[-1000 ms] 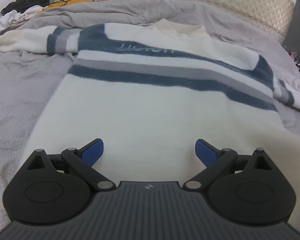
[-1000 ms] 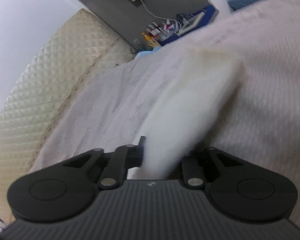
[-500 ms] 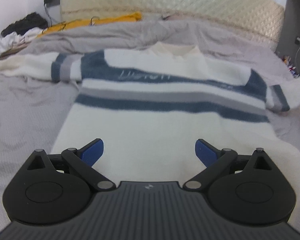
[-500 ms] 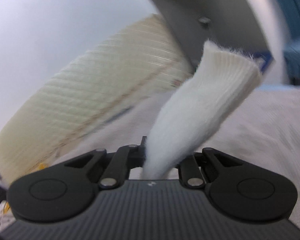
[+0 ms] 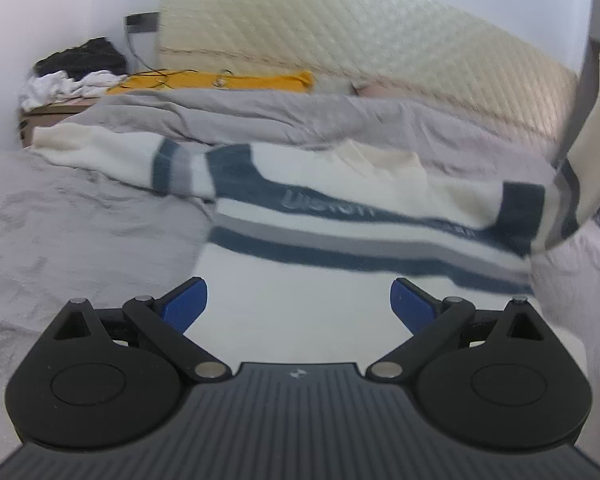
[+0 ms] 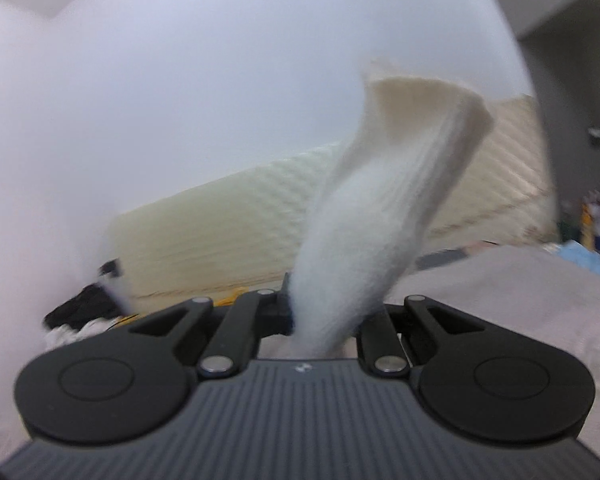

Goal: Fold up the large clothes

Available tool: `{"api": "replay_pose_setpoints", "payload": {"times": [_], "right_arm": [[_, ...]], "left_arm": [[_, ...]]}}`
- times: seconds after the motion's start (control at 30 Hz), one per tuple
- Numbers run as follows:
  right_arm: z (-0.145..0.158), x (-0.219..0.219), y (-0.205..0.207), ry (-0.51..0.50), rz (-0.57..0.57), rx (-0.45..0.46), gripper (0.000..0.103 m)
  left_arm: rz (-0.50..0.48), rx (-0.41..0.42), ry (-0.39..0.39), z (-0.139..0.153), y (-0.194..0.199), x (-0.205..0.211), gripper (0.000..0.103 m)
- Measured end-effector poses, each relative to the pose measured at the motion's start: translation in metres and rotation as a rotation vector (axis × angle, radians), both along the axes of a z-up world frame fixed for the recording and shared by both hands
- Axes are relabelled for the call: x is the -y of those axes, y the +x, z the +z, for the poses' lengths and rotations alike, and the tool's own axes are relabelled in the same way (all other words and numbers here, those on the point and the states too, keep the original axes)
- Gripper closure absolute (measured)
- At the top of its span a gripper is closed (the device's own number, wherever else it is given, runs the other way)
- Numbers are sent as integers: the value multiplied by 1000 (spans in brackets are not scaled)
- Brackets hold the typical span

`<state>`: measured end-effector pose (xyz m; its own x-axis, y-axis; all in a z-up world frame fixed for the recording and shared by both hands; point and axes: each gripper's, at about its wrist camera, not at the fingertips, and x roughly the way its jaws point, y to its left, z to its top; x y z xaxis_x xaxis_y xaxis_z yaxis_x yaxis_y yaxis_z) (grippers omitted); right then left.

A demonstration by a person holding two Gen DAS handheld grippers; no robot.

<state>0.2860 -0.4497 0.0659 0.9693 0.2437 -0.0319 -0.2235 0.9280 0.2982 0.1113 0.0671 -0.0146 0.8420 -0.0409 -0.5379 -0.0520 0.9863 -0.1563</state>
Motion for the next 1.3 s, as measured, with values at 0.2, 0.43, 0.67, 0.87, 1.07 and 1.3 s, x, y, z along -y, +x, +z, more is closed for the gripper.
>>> {"api": "replay_pose_setpoints", "payload": {"times": [0.2, 0.43, 0.67, 0.87, 1.07, 1.3], "right_arm": [[1, -85, -34, -85, 124, 29, 89], [-69, -187, -75, -244, 281, -17, 89], [-147, -263, -84, -296, 354, -127, 89], [-195, -298, -77, -384, 409, -195, 88], [-216, -310, -85, -396, 469, -242, 86], [-214, -295, -96, -386, 556, -341, 44]], "left_arm": [[64, 16, -125, 6, -8, -49, 3], [107, 95, -222, 18, -28, -87, 3], [170, 132, -295, 21, -39, -110, 3], [196, 129, -326, 17, -36, -118, 3], [155, 123, -293, 12, -26, -103, 3], [85, 107, -264, 10, -21, -86, 3]]}}
